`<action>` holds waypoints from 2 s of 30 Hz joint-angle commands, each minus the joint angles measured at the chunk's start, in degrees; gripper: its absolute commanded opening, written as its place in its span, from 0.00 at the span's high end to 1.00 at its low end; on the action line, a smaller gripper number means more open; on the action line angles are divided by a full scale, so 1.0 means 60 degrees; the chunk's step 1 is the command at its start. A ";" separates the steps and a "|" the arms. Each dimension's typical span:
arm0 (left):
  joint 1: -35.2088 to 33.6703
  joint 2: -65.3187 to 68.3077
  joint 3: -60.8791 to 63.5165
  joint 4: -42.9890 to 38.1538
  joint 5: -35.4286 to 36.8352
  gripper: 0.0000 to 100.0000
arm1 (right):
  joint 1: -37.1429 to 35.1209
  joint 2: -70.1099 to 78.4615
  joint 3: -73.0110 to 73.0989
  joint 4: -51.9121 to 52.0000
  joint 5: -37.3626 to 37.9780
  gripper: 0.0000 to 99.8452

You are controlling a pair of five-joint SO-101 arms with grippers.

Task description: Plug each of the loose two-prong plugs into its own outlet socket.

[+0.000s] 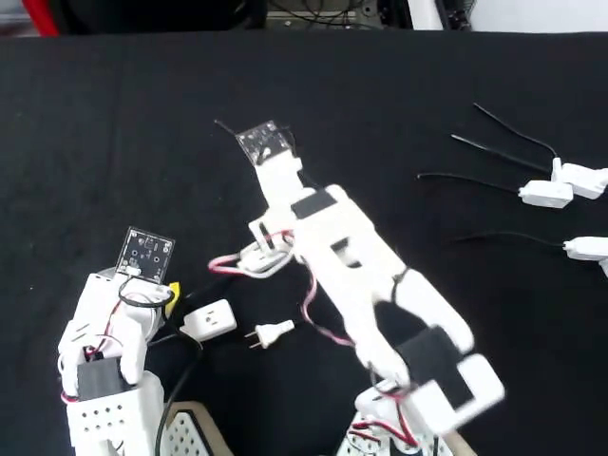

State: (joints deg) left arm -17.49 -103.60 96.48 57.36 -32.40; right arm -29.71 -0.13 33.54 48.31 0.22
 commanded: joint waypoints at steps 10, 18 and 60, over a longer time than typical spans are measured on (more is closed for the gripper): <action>-0.0066 -0.0103 0.0154 0.0044 0.0029 0.69 | -0.0835 -0.1458 0.3377 -0.1201 0.0103 0.99; -0.0051 -0.0103 0.0154 0.0044 0.0029 0.69 | -0.0527 -0.2352 0.4227 -0.2769 0.0703 0.99; -0.0037 -0.0088 0.0154 0.0044 0.0029 0.69 | 1.0681 -0.0769 0.3040 -0.4264 0.6344 0.99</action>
State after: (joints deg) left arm -17.49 -103.60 96.48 57.36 -32.40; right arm 25.85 -10.07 53.93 25.27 37.14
